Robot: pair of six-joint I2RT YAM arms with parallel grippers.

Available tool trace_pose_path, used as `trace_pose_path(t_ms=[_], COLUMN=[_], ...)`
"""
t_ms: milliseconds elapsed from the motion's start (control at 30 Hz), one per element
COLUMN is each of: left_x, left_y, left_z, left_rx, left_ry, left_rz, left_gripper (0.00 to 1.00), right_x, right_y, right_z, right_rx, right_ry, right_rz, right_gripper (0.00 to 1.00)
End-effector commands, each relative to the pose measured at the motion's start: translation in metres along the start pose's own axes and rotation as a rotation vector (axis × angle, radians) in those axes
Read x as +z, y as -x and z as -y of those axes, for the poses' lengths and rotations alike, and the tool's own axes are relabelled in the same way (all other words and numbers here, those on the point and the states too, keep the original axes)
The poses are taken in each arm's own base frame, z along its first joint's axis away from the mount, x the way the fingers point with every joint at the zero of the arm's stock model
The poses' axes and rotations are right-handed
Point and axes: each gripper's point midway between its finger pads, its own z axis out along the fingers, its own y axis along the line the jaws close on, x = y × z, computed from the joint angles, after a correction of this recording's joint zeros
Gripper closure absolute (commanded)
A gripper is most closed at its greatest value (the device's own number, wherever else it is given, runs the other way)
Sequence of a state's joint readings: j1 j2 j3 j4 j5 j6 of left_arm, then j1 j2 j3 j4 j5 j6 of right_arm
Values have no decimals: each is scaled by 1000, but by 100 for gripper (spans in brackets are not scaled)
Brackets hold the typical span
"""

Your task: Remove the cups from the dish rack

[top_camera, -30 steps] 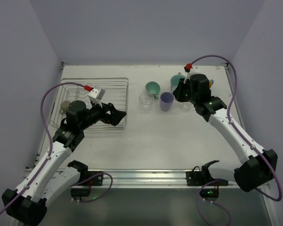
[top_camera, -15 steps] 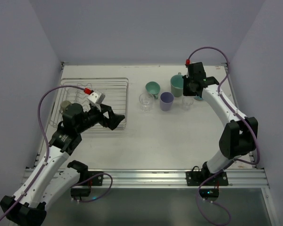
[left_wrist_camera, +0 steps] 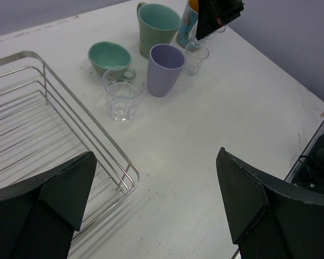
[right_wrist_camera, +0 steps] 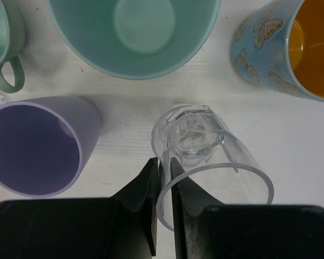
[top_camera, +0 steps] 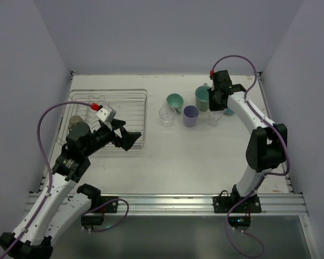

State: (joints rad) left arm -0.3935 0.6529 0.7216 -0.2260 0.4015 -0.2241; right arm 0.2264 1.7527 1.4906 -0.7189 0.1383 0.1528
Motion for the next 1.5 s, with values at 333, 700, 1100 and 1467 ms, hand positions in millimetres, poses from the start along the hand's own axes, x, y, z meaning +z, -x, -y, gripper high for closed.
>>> trace_pose_path(t_ms=[333,700,1100,1467], left_x=[1,1,0,1], left_y=[-2,-3,-3,-4], left_z=[-1,0,-3,-6], left_rx=[19,14,17,13], left_ry=[-3,-5,11,24], left_rz=[4,3,3,-1], left_gripper=[0,0,0,0], right_x=[-3,-14,-1,0], right_y=[1,-5,-14,-2], right_z=[-3,3,-2,-5], right_rx=[-4,-3,-10,-10], right_ry=[35,11,28,35], right_rz=[-4,-19,-72,-53], right_gripper=[99,98,94,73])
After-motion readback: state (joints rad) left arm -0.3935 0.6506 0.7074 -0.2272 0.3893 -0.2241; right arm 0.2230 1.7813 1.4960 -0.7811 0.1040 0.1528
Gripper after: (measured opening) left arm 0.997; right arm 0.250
